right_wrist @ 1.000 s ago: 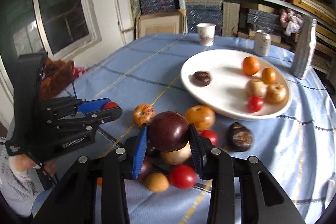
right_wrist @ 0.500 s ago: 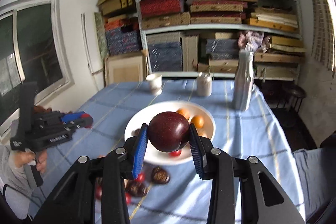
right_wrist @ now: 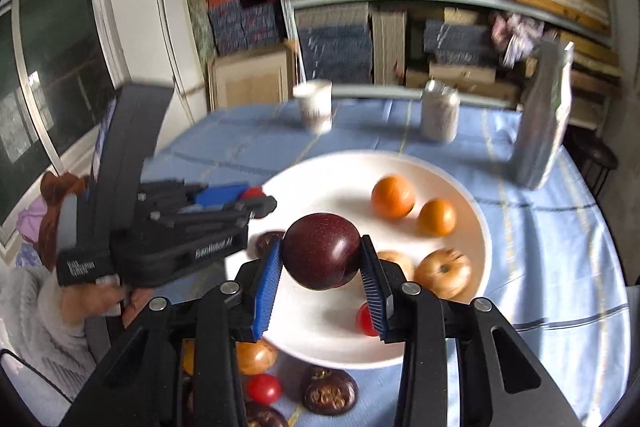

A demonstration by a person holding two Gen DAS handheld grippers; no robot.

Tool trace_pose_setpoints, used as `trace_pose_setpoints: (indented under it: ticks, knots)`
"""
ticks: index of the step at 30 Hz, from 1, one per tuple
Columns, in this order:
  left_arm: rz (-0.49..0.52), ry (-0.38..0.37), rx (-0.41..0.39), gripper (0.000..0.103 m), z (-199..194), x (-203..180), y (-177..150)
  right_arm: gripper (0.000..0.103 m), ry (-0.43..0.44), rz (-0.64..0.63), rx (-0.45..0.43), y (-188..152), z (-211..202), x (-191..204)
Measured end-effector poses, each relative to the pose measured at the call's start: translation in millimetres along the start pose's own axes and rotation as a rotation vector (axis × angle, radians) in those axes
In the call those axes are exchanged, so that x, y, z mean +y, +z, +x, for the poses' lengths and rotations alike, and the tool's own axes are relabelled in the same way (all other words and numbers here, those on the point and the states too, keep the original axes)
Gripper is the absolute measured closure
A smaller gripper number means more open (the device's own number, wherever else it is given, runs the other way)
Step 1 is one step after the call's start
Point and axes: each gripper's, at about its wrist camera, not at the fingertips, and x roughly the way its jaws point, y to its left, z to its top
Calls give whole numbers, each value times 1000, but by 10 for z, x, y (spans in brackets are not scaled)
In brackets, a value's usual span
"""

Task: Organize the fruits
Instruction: 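Lower the tomato onto the plate with the left gripper while the right releases the plum there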

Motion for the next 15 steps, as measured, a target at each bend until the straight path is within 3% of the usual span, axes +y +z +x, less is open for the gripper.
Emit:
trace_pose_setpoints:
  ticks: [11,14,15]
  knots:
    - [-33,-76,64,70,395,58,68,62,-19,13,109,-144,523,-27]
    - [-19,-57,41,47,341,27,86,61,-20,2,95,-124,475,-8]
    - [-16,-54,33,46,298,21,91,61,-23,2,82,-92,441,-18]
